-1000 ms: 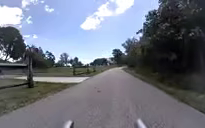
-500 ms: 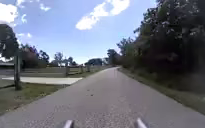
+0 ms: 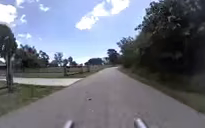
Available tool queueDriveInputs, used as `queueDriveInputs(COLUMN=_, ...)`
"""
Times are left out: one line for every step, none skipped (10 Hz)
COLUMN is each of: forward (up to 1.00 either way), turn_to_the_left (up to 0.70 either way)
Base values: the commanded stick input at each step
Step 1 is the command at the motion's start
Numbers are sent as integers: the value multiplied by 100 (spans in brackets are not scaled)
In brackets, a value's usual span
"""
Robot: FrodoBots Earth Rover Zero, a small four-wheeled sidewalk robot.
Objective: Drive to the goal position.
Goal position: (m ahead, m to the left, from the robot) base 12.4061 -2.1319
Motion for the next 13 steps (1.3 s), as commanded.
queueDriveInputs(forward=50, turn_to_the_left=0)
queueDriveInputs(forward=50, turn_to_the_left=0)
queueDriveInputs(forward=50, turn_to_the_left=0)
queueDriveInputs(forward=50, turn_to_the_left=0)
queueDriveInputs(forward=50, turn_to_the_left=0)
queueDriveInputs(forward=50, turn_to_the_left=0)
queueDriveInputs(forward=50, turn_to_the_left=0)
queueDriveInputs(forward=50, turn_to_the_left=0)
queueDriveInputs(forward=50, turn_to_the_left=0)
queueDriveInputs(forward=50, turn_to_the_left=0)
queueDriveInputs(forward=50, turn_to_the_left=0)
queueDriveInputs(forward=50, turn_to_the_left=0)
queueDriveInputs(forward=50, turn_to_the_left=0)
